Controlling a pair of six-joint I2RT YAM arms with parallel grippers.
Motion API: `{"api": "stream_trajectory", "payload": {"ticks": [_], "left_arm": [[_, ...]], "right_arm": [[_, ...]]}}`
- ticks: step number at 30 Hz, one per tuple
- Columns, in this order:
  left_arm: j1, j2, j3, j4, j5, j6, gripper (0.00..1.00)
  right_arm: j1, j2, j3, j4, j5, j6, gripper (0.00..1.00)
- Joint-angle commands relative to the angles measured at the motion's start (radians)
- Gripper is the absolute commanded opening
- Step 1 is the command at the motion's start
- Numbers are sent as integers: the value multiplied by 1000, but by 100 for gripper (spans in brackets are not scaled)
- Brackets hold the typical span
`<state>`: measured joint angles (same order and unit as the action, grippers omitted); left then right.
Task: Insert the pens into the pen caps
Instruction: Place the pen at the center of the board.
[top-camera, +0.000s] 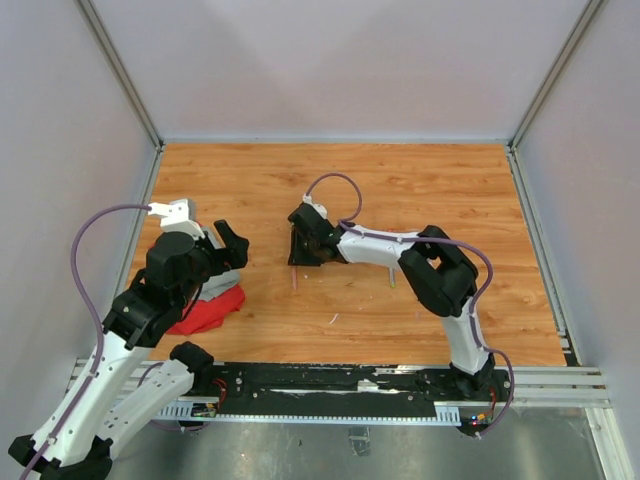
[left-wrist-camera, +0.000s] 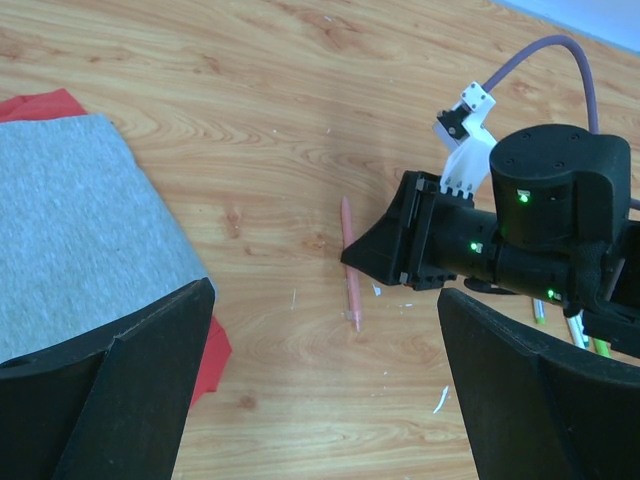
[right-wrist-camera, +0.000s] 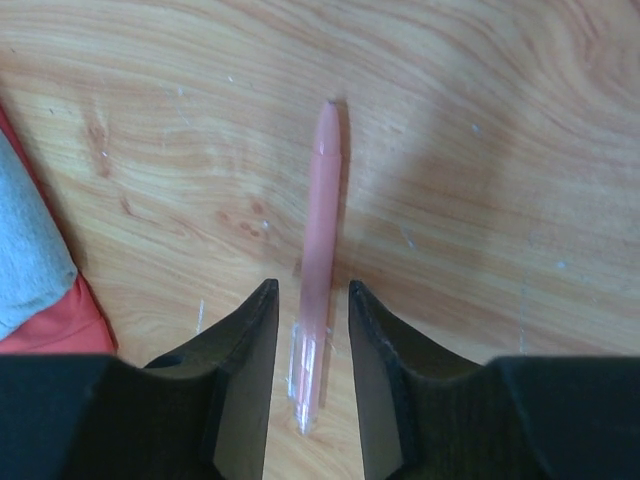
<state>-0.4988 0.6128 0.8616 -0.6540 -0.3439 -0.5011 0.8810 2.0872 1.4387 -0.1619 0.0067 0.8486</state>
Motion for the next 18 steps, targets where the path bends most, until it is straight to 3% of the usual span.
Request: {"api": "stream_trajectory", "payload": {"ticks": [1, 8, 18], "left_arm": [[6, 4, -6, 9, -13, 9, 100], [6, 54, -2, 33, -2, -4, 100], [5, 137, 41, 35, -55, -13, 100]], "right_arm": [[-9, -69, -75, -24, 18, 5, 36], [-13, -232, -146, -27, 38, -140, 44], [-61, -574, -364, -54, 20, -339, 64]]}}
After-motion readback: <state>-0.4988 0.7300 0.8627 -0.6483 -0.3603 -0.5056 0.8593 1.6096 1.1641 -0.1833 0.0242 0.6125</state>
